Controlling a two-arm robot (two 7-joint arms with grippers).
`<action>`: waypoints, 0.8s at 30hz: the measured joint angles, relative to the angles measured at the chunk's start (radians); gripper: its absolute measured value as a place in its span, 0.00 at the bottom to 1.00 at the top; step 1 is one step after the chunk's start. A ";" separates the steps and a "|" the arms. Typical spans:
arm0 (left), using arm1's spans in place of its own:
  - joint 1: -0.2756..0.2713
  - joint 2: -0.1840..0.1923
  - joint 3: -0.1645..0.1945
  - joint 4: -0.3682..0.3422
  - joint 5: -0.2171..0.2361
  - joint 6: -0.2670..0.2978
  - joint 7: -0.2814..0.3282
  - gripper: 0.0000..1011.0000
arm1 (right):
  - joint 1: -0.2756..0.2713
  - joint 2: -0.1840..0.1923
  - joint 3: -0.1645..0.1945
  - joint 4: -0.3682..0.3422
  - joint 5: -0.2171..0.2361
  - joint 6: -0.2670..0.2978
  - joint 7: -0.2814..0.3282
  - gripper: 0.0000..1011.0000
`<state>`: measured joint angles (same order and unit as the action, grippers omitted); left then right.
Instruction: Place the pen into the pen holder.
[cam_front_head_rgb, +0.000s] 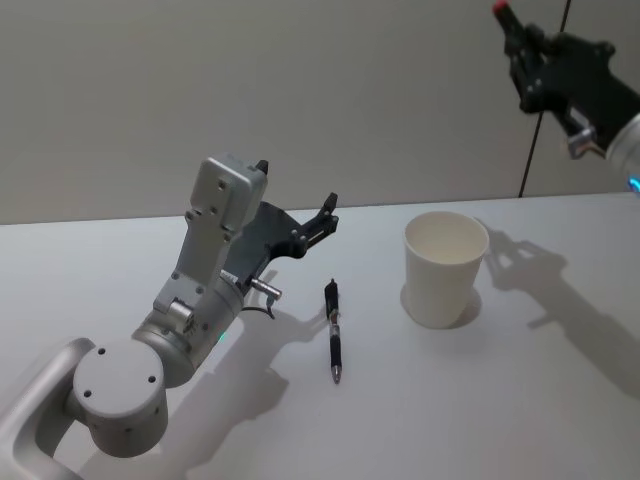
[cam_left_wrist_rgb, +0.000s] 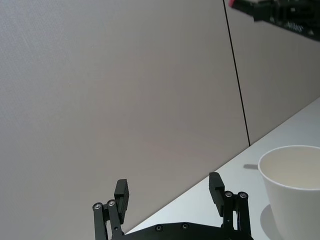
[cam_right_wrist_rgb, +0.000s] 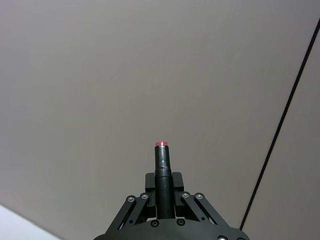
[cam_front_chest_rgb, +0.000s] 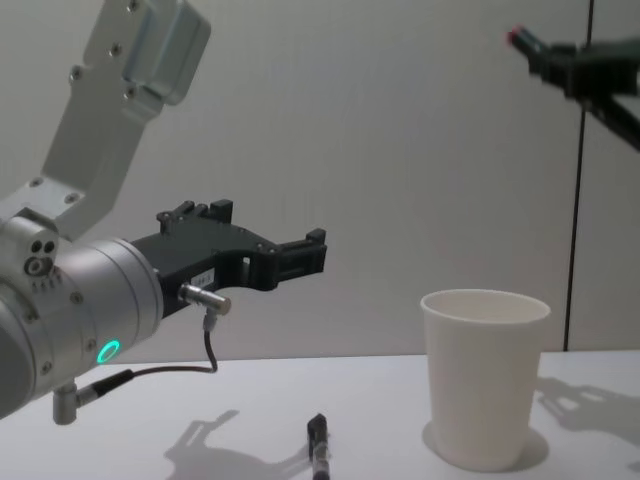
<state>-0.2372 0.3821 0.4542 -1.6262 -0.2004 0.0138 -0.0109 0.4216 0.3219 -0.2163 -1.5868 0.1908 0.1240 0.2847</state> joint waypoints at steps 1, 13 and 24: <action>0.000 0.000 0.000 0.000 0.000 0.000 0.000 0.99 | 0.000 0.000 0.000 0.000 0.000 0.000 0.000 0.18; 0.000 0.000 0.000 0.000 0.000 0.000 0.000 0.99 | 0.028 -0.020 -0.010 0.004 -0.027 -0.089 0.000 0.18; 0.000 0.000 0.000 0.000 0.000 0.000 0.000 0.99 | -0.024 -0.008 -0.027 -0.014 -0.039 -0.060 0.020 0.18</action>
<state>-0.2372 0.3821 0.4542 -1.6262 -0.2004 0.0139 -0.0109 0.3981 0.3143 -0.2432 -1.6003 0.1518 0.0640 0.3046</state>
